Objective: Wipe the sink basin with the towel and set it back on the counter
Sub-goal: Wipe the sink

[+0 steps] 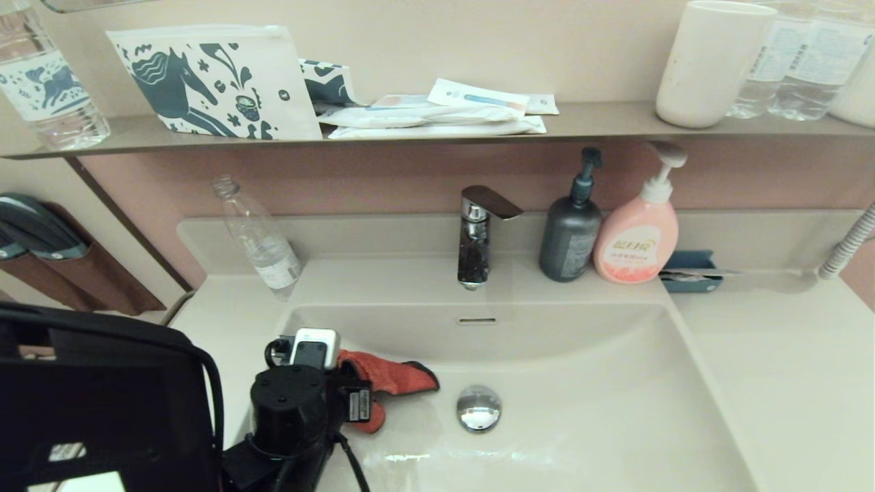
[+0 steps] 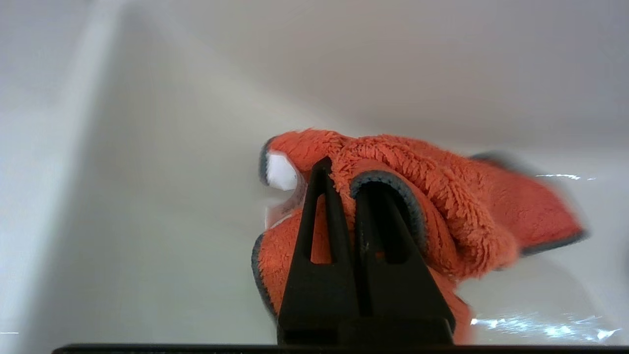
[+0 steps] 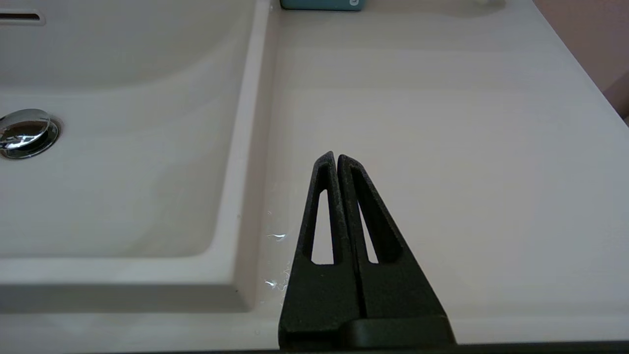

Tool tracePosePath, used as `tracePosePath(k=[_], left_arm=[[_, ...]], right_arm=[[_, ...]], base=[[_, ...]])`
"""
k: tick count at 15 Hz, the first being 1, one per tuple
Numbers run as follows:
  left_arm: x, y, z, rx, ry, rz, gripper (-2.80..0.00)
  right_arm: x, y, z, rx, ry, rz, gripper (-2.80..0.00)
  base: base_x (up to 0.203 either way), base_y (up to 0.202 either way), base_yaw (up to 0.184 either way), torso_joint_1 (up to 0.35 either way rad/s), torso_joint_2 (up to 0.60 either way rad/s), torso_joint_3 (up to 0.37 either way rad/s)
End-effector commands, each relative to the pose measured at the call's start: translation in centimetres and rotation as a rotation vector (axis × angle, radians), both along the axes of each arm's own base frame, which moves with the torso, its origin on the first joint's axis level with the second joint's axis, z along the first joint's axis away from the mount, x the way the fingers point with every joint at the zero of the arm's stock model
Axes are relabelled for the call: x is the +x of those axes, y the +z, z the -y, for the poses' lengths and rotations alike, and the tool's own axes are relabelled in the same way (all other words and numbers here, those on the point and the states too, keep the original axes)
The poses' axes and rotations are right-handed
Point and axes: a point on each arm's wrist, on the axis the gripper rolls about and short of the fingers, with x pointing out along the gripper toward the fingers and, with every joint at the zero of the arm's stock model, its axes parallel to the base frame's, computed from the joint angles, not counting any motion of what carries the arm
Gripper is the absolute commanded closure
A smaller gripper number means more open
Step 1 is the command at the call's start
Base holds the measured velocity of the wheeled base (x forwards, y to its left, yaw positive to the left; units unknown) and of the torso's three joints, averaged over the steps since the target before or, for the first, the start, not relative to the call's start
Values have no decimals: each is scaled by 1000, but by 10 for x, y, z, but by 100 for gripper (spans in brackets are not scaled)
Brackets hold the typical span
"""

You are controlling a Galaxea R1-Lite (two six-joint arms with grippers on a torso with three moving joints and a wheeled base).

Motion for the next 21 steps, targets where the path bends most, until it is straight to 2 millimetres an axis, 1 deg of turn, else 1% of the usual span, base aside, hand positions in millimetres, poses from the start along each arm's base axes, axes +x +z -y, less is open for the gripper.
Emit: tracePosePath(k=[1, 4, 6, 8, 11, 13, 16, 18, 19, 20, 21], left_arm=[[6, 0, -37, -9, 31, -24, 0], [13, -1, -63, 18, 9, -53, 0], [15, 1, -76, 88, 7, -59, 0], [9, 3, -80, 151, -6, -69, 0], [10, 3, -77, 163, -12, -64, 0], [13, 6, -65, 128, -43, -33, 0], [13, 10, -30, 62, -94, 19, 0], [12, 18, 0, 24, -138, 81, 0], [12, 22, 12, 13, -150, 107, 0], [12, 23, 22, 8, -152, 123, 0], [13, 20, 27, 10, -151, 121, 0]], right_arm=[[0, 0, 0, 0, 0, -1, 0], [0, 0, 0, 0, 0, -2, 0], [0, 0, 0, 0, 0, -1, 0], [0, 0, 0, 0, 0, -1, 0], [0, 0, 0, 0, -1, -1, 0], [0, 0, 0, 0, 0, -3, 0], [0, 0, 0, 0, 0, -1, 0], [0, 0, 0, 0, 0, -1, 0], [0, 0, 0, 0, 0, -1, 0], [0, 0, 0, 0, -1, -1, 0], [0, 0, 0, 0, 0, -1, 0]], base=[[0, 0, 0, 0, 0, 0], [0, 0, 0, 0, 0, 0], [0, 0, 0, 0, 0, 0], [0, 0, 0, 0, 0, 0], [0, 0, 0, 0, 0, 0], [0, 0, 0, 0, 0, 0], [0, 0, 0, 0, 0, 0], [0, 0, 0, 0, 0, 0], [0, 0, 0, 0, 0, 0], [0, 0, 0, 0, 0, 0], [0, 0, 0, 0, 0, 0]])
